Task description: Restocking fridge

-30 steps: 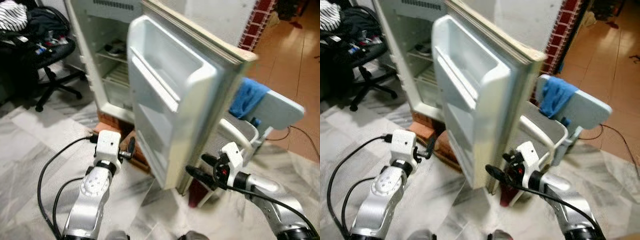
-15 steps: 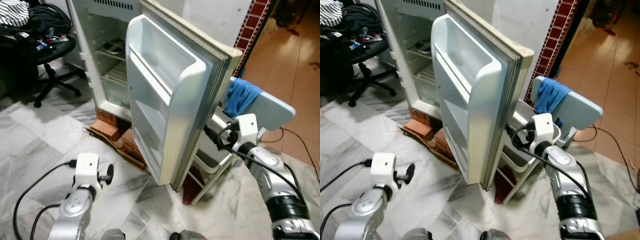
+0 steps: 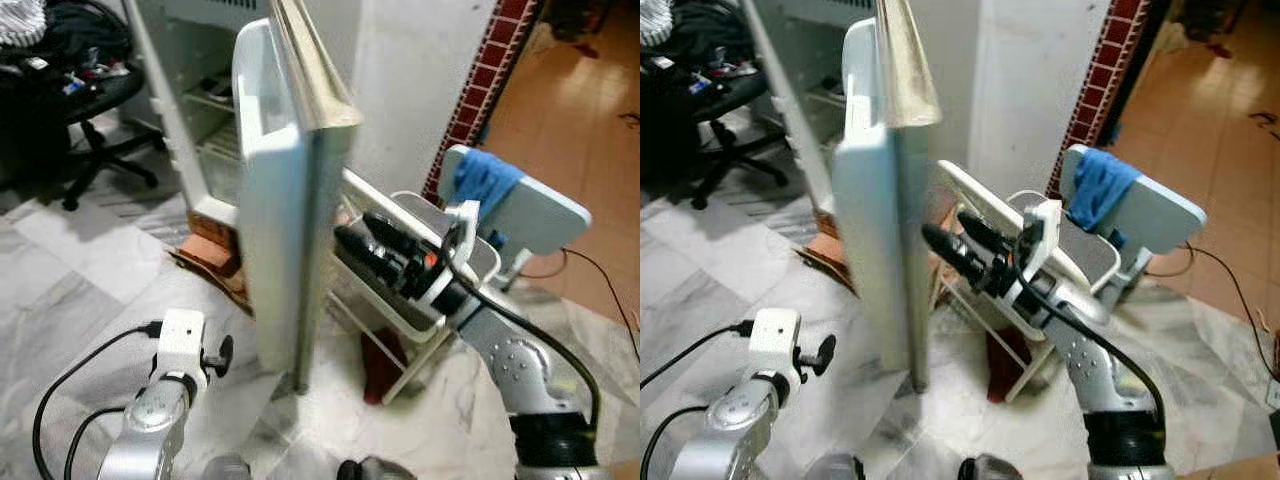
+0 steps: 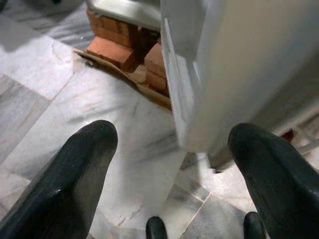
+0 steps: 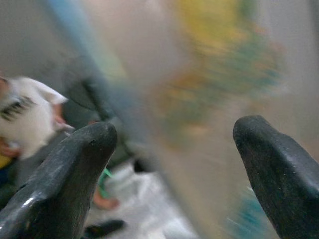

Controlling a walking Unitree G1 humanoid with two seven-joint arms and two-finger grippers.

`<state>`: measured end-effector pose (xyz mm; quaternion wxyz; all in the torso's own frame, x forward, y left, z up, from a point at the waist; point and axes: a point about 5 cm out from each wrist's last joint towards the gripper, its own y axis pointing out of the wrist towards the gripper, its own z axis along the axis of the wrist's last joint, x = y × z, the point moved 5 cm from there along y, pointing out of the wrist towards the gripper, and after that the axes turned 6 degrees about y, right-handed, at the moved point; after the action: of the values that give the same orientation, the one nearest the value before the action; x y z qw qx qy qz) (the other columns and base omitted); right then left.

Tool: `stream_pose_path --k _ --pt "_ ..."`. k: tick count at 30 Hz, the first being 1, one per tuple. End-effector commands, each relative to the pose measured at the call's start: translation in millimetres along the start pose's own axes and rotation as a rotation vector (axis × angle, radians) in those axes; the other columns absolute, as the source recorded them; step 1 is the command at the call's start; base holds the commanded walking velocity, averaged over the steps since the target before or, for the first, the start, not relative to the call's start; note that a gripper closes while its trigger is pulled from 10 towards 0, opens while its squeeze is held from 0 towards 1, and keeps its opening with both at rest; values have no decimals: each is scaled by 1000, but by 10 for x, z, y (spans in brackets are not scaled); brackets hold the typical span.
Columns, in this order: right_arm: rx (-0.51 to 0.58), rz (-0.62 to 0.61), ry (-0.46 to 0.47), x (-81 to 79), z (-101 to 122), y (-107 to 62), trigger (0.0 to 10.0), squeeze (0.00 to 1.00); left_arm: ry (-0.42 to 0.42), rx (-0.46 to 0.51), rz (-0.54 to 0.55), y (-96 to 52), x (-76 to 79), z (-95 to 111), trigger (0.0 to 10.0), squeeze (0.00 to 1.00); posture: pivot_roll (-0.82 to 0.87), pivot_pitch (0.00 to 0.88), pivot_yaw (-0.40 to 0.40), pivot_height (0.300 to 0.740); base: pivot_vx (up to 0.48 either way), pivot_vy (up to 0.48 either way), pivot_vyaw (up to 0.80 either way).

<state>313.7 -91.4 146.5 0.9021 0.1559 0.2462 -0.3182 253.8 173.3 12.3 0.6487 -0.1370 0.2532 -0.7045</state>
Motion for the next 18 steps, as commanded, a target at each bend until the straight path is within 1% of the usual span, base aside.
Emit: stream_pose_path --k 1,2,3,4,8,12,13,14,15,16,17,18 --pt "-38 -143 -13 265 -146 -115 10000 0 1 6 -6 -18 -6 27 10000 0 72 50 -39 740 0 0 0" --pt "-38 -143 -13 265 -146 -115 10000 0 1 6 -6 -18 -6 27 10000 0 72 50 -39 740 0 0 0" --pt "-47 -257 -28 425 -215 -181 10000 0 5 4 -9 -19 -1 25 10000 0 73 48 -39 740 0 0 0" --pt "-48 -324 -11 498 -244 -237 10000 0 9 3 -11 -21 2 24 10000 0 73 48 -39 740 0 0 0" --pt "-35 -358 -7 524 -253 -274 10000 0 9 -1 -12 -7 -1 11 10000 0 71 43 -37 740 0 0 0" --pt "-16 -449 -43 654 -276 -321 10000 0 16 3 -10 11 -8 21 10000 0 70 36 -37 740 0 0 0" --pt "19 -531 -78 750 -231 -360 10000 0 17 31 19 35 -54 78 10000 0 66 30 -38 740 0 0 0" --pt "19 -531 -78 750 -231 -360 10000 0 17 31 19 35 -54 78 10000 0 66 30 -38 740 0 0 0" --pt "66 -618 -120 827 -164 -404 10000 0 31 83 53 58 -109 189 10000 0 63 22 -38 740 0 0 0" --pt "90 -658 -134 852 -131 -429 10000 0 46 110 61 67 -123 253 10000 0 63 21 -38 740 0 334 0" --pt "90 -658 -134 852 -131 -429 10000 0 46 110 61 67 -123 253 10000 0 63 21 -38 740 0 334 0" --pt "131 -701 -135 864 -90 -460 10000 0 60 146 65 78 -128 342 10000 0 61 16 -39 740 0 480 0"
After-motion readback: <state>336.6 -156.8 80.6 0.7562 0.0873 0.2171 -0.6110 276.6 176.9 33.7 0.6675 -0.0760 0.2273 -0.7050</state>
